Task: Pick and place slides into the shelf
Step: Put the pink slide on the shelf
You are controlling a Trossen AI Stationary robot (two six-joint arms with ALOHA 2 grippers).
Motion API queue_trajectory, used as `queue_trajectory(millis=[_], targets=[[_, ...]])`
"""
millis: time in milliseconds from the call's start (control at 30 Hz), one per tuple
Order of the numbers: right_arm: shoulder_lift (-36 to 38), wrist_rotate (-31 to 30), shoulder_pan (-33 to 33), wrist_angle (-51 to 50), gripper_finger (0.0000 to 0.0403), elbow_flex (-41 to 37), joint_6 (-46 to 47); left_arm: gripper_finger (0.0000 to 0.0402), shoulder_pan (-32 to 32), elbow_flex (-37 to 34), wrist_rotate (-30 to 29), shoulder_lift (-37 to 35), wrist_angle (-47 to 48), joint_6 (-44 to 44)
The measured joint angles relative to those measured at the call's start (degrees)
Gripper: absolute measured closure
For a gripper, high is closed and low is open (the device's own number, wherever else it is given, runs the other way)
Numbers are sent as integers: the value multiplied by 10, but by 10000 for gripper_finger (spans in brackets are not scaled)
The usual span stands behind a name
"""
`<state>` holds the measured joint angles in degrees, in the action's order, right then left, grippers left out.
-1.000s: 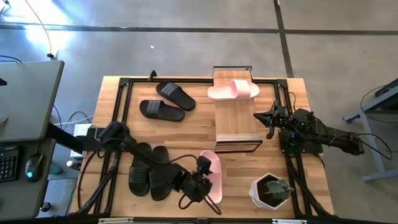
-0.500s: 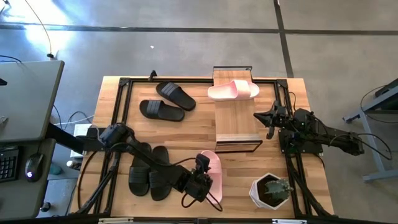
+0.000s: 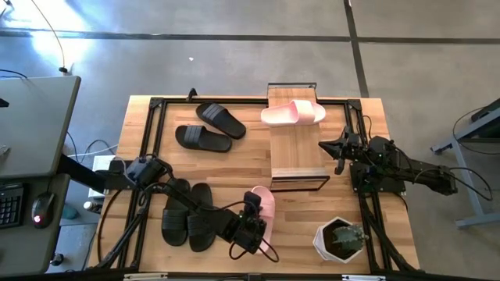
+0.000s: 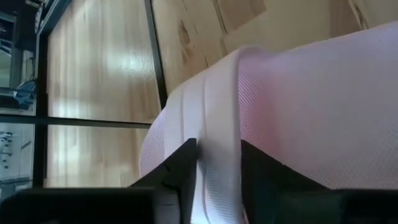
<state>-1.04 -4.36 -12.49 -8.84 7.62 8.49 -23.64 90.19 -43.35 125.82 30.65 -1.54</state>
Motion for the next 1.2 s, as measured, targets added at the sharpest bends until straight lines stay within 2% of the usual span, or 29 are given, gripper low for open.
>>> queue_trajectory(millis=[233, 500, 967, 1200], targets=[[0, 0, 0, 0, 402, 0, 0, 390, -1, 0, 0, 0, 0, 19], [0, 0, 0, 0, 402, 0, 0, 396, -30, 12, -1, -5, 32, 39], [0, 0, 0, 0, 402, 0, 5, 399, -115, 216, -28, -6, 323, 93], [0, 0, 0, 0, 402, 0, 18, 400, -154, 351, -26, -6, 412, 65]])
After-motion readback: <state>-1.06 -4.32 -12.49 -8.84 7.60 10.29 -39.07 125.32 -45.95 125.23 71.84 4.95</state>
